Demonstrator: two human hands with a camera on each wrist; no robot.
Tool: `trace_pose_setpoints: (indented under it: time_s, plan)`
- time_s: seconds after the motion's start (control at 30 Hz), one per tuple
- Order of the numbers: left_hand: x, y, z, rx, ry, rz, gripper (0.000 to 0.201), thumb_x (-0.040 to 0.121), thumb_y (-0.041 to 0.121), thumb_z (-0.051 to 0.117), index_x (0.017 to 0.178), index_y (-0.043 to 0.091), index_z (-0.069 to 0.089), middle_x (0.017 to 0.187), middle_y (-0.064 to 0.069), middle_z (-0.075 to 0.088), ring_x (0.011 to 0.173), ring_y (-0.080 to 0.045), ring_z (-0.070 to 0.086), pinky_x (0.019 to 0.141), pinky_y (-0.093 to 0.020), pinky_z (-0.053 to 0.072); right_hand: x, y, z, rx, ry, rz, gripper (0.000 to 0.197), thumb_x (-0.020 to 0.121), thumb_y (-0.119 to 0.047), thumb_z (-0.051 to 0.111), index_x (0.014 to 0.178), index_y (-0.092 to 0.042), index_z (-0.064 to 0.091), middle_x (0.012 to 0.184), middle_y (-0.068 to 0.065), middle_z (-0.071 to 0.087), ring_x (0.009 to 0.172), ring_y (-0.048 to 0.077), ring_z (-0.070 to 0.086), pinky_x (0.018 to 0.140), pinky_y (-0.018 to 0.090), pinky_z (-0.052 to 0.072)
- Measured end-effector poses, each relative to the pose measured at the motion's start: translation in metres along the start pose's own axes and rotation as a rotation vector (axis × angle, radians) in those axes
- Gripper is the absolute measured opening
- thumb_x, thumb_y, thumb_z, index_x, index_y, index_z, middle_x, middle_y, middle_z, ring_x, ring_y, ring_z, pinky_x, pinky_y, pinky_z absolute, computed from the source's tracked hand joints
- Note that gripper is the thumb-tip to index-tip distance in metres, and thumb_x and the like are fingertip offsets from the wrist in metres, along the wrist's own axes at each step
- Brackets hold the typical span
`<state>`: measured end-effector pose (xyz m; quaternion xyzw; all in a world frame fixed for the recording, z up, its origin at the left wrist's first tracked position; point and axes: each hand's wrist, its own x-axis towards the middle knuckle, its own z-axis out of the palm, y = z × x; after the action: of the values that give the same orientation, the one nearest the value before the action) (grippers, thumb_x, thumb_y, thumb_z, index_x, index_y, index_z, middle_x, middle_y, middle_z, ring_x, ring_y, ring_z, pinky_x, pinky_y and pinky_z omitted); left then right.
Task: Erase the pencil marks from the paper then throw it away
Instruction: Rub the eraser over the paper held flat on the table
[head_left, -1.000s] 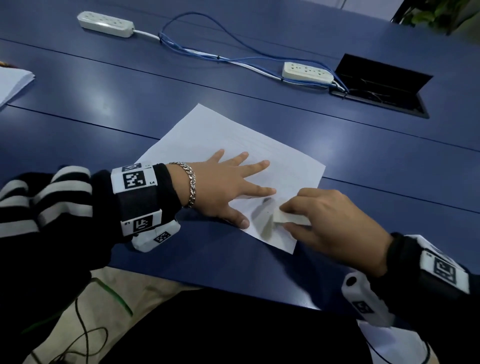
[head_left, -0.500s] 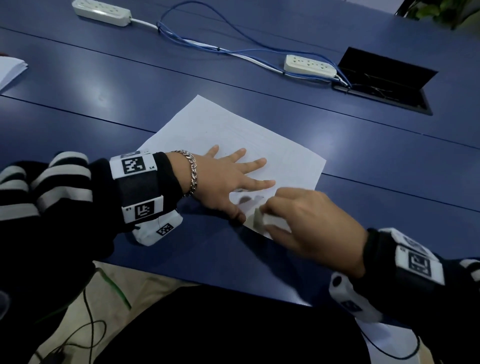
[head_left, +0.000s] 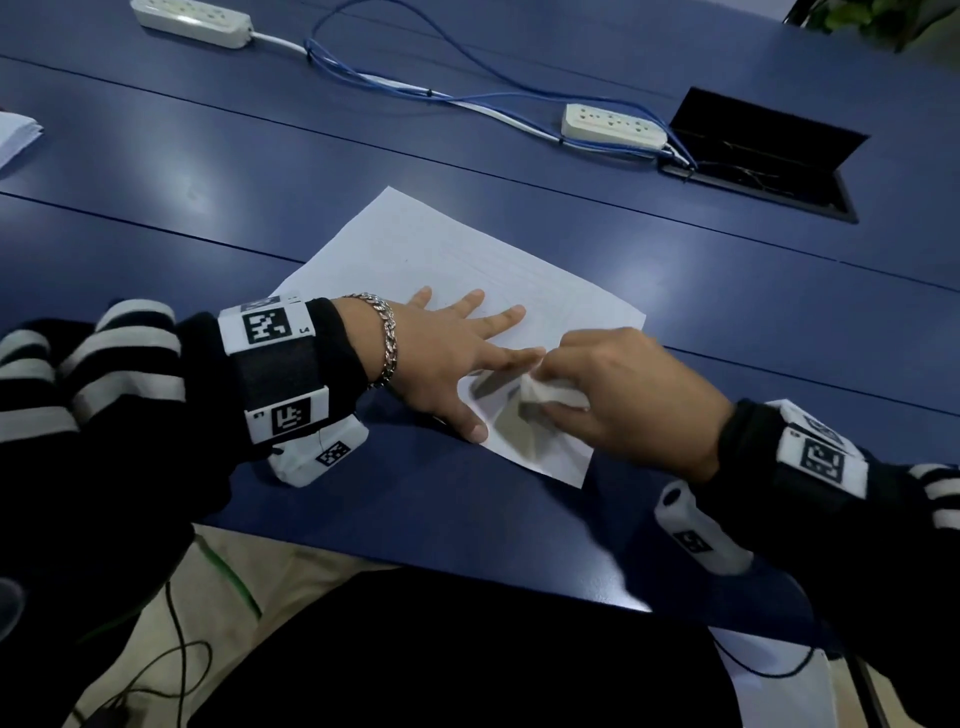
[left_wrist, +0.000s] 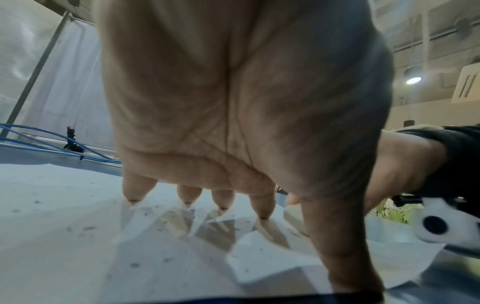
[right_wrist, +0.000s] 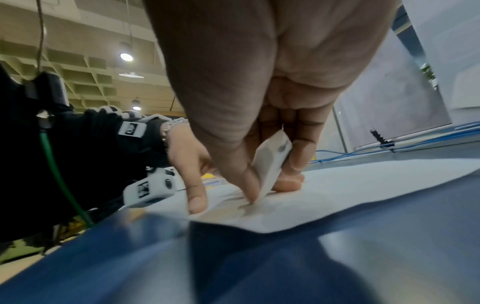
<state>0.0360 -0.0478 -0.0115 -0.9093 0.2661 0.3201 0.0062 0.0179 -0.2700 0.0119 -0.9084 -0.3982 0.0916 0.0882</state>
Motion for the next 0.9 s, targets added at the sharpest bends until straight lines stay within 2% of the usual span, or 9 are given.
trace_pose_setpoints:
  time_s: [0.07, 0.2, 0.33, 0.4, 0.5, 0.6, 0.67, 0.8, 0.9]
  plan:
    - [0.0, -0.001, 0.0, 0.0, 0.001, 0.001, 0.104, 0.086, 0.074, 0.064, 0.157, 0.058, -0.011, 0.167, 0.015, -0.033, 0.158, -0.031, -0.023, 0.121, -0.072, -0.001, -0.002, -0.003, 0.002, -0.031, 0.031, -0.014, 0.02, 0.088, -0.038, 0.067, 0.098, -0.02, 0.069, 0.085, -0.004, 0.062, 0.079, 0.023, 0.063, 0.066, 0.035, 0.051]
    - [0.0, -0.001, 0.0, 0.008, -0.008, -0.001, 0.108, 0.085, 0.077, 0.063, 0.157, 0.057, -0.015, 0.166, 0.016, -0.034, 0.157, -0.03, -0.024, 0.122, -0.071, -0.003, -0.021, -0.014, 0.005, -0.015, -0.111, -0.04, 0.025, 0.089, -0.04, 0.06, 0.106, -0.025, 0.07, 0.088, -0.007, 0.063, 0.081, 0.018, 0.063, 0.071, 0.037, 0.053]
    - [0.001, -0.002, -0.001, 0.027, -0.01, 0.0, 0.108, 0.086, 0.076, 0.063, 0.157, 0.056, -0.015, 0.167, 0.016, -0.033, 0.158, -0.031, -0.022, 0.122, -0.071, -0.001, -0.029, 0.006, 0.001, 0.048, 0.034, 0.131, 0.029, 0.087, -0.044, 0.06, 0.107, -0.027, 0.072, 0.092, -0.009, 0.065, 0.086, 0.018, 0.064, 0.075, 0.04, 0.054]
    - [0.0, -0.002, -0.003, 0.058, -0.008, 0.01, 0.107, 0.086, 0.076, 0.062, 0.158, 0.056, -0.015, 0.168, 0.015, -0.031, 0.158, -0.031, -0.02, 0.123, -0.069, 0.001, -0.036, 0.01, 0.001, 0.064, 0.049, 0.169, 0.027, 0.087, -0.041, 0.064, 0.11, -0.029, 0.072, 0.095, -0.011, 0.065, 0.088, 0.017, 0.064, 0.077, 0.039, 0.054]
    - [-0.002, -0.004, -0.005, 0.067, 0.031, 0.034, 0.104, 0.086, 0.072, 0.066, 0.16, 0.054, -0.005, 0.172, 0.011, -0.02, 0.16, -0.029, -0.008, 0.127, -0.059, 0.005, -0.042, 0.006, 0.005, 0.069, -0.013, 0.165, 0.028, 0.088, -0.042, 0.064, 0.112, -0.031, 0.07, 0.097, -0.012, 0.063, 0.088, 0.014, 0.063, 0.077, 0.037, 0.054]
    - [-0.004, -0.004, -0.005, 0.046, 0.127, 0.049, 0.102, 0.08, 0.072, 0.072, 0.16, 0.053, 0.014, 0.172, 0.0, 0.005, 0.155, -0.029, 0.016, 0.125, -0.049, 0.022, -0.042, 0.002, 0.008, 0.065, -0.035, 0.166, 0.026, 0.09, -0.042, 0.064, 0.114, -0.032, 0.069, 0.099, -0.012, 0.062, 0.089, 0.013, 0.061, 0.078, 0.035, 0.053]
    - [-0.006, -0.004, -0.004, 0.03, 0.174, 0.037, 0.102, 0.075, 0.071, 0.077, 0.158, 0.051, 0.021, 0.165, -0.002, 0.013, 0.148, -0.029, 0.026, 0.121, -0.045, 0.03, -0.039, 0.002, 0.008, 0.067, -0.029, 0.162, 0.027, 0.09, -0.042, 0.063, 0.113, -0.031, 0.069, 0.099, -0.011, 0.062, 0.089, 0.014, 0.062, 0.079, 0.035, 0.053]
    - [-0.01, -0.005, 0.002, -0.035, 0.119, 0.039, 0.103, 0.081, 0.063, 0.078, 0.16, 0.048, 0.013, 0.173, 0.003, -0.008, 0.16, -0.025, 0.001, 0.128, -0.041, 0.016, -0.037, 0.003, 0.005, 0.074, -0.042, 0.157, 0.03, 0.09, -0.046, 0.058, 0.113, -0.029, 0.069, 0.103, -0.01, 0.062, 0.092, 0.015, 0.062, 0.081, 0.035, 0.053]
    - [-0.012, -0.006, -0.001, -0.03, 0.082, 0.043, 0.108, 0.082, 0.06, 0.079, 0.162, 0.047, 0.007, 0.173, 0.005, -0.012, 0.161, -0.022, -0.004, 0.128, -0.039, 0.014, -0.036, 0.006, 0.002, 0.084, -0.005, 0.169, 0.027, 0.091, -0.039, 0.063, 0.115, -0.028, 0.069, 0.106, -0.01, 0.065, 0.095, 0.014, 0.063, 0.084, 0.034, 0.053]
